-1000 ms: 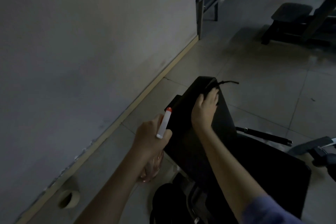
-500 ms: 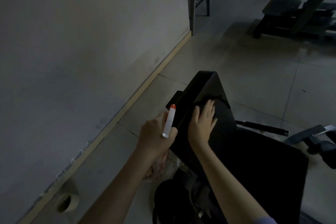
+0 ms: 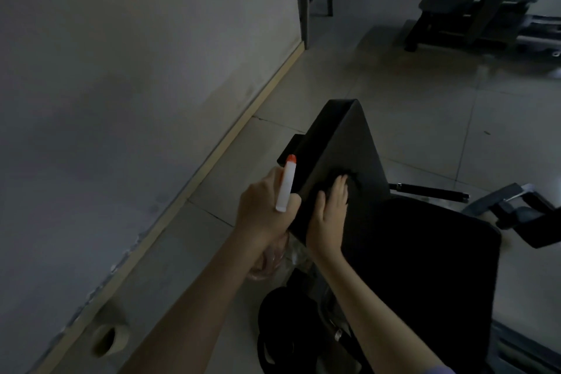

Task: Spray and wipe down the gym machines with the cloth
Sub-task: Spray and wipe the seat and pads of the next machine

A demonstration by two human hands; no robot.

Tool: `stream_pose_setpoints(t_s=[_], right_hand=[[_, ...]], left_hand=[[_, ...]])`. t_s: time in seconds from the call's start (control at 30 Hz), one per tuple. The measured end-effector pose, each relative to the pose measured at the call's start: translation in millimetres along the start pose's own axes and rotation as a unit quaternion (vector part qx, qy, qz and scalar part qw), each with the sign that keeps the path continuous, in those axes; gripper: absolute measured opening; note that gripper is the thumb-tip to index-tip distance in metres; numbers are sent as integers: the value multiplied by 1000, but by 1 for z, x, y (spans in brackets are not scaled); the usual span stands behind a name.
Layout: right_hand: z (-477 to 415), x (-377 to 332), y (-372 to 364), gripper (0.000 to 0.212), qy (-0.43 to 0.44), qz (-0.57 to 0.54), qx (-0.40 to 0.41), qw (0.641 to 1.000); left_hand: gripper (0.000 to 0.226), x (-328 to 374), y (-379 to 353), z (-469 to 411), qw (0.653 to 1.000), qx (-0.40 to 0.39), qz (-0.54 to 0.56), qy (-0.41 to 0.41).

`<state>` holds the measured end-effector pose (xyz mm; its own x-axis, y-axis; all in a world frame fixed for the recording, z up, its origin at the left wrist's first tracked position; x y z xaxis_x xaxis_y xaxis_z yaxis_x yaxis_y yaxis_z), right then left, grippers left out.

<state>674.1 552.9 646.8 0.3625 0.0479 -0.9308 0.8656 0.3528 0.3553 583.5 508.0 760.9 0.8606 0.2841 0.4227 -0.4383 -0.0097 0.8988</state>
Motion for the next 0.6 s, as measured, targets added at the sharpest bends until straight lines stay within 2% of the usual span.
stream_pose_setpoints(t_s=[0.2, 0.33, 0.43, 0.5, 0.6], right_hand=[[-49, 6, 21, 55, -140, -54, 6, 989], [-11, -30, 1, 58, -22, -20, 17, 999], [20, -13, -9, 57, 17, 2, 8, 1000], [14, 10, -5, 55, -20, -11, 7, 1000], [-6, 22, 3, 53, -134, -53, 24, 989]], left_hand=[[56, -3, 6, 10, 997, -28, 62, -28], [53, -10, 5, 11, 995, -29, 85, -40], [48, -17, 4, 21, 990, -20, 132, -39], [51, -16, 2, 30, 989, -21, 135, -56], [62, -14, 0, 41, 989, -18, 121, -83]])
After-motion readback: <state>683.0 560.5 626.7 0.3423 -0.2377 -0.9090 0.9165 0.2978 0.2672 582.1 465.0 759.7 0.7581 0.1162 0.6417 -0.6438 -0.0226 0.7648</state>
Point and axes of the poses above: each hand's wrist, its own z-axis away from the middle knuckle, its own y-axis out of the back of the hand, x = y × z, the point moved 6 cm from there along -z, towards the middle knuckle, and after that the axes turned 11 degrees about -x, right-handed, at the moved point
